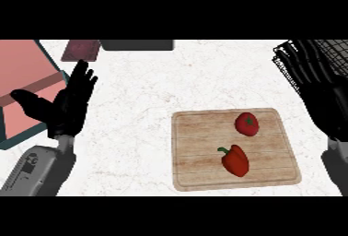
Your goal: Pick the bell pepper from the cutting board and place it in the tiered basket
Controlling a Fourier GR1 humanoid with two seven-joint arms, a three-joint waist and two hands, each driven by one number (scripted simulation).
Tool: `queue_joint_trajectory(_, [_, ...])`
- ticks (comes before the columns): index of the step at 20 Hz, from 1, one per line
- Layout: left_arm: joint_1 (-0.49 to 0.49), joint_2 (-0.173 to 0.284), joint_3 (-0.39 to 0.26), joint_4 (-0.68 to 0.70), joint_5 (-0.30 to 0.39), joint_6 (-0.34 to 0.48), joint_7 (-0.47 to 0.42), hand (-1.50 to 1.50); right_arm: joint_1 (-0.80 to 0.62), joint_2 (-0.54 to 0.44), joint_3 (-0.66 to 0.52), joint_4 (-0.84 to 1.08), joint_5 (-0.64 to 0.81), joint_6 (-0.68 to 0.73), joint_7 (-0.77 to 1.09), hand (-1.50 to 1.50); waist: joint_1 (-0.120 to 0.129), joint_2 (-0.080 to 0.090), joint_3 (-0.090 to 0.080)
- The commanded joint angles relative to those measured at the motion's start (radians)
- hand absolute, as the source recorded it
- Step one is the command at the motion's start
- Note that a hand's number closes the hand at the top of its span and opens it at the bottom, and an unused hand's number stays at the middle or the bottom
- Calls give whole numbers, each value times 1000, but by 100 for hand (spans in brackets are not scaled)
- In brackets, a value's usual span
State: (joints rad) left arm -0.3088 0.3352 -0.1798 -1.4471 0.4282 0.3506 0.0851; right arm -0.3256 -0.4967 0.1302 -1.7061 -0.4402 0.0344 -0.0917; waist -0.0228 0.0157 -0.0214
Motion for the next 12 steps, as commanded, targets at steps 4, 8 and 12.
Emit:
queue_joint_trajectory(4, [194,17,-90,63,-134,15,-62,0,25,-70,-81,17,111,-29,-37,150,24,-16,22])
queue_joint_trajectory(8, [280,14,-100,96,-144,54,-54,0,137,-101,-235,152,243,-337,95,-150,-32,-15,19])
queue_joint_trajectory(12, [341,0,-109,135,-158,21,-141,0,223,99,-253,81,160,-424,-8,-150,9,-17,21])
